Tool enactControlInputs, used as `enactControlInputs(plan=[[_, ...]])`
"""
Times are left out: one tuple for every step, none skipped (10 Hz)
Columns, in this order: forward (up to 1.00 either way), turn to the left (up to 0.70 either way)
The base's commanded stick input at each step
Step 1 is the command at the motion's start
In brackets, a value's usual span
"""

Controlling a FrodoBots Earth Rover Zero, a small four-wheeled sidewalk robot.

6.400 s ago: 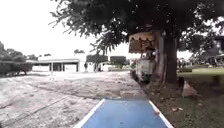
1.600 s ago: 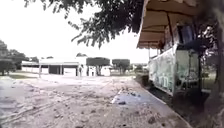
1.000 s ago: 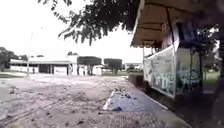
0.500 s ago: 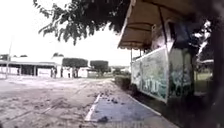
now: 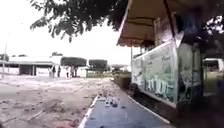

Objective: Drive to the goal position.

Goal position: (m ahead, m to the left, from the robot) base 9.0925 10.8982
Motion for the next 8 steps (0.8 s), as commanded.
enactControlInputs(plan=[[0.50, 0.00], [0.50, 0.00], [0.50, 0.00], [0.50, 0.00], [0.50, 0.00], [0.50, 0.00], [0.50, 0.00], [0.50, 0.00]])
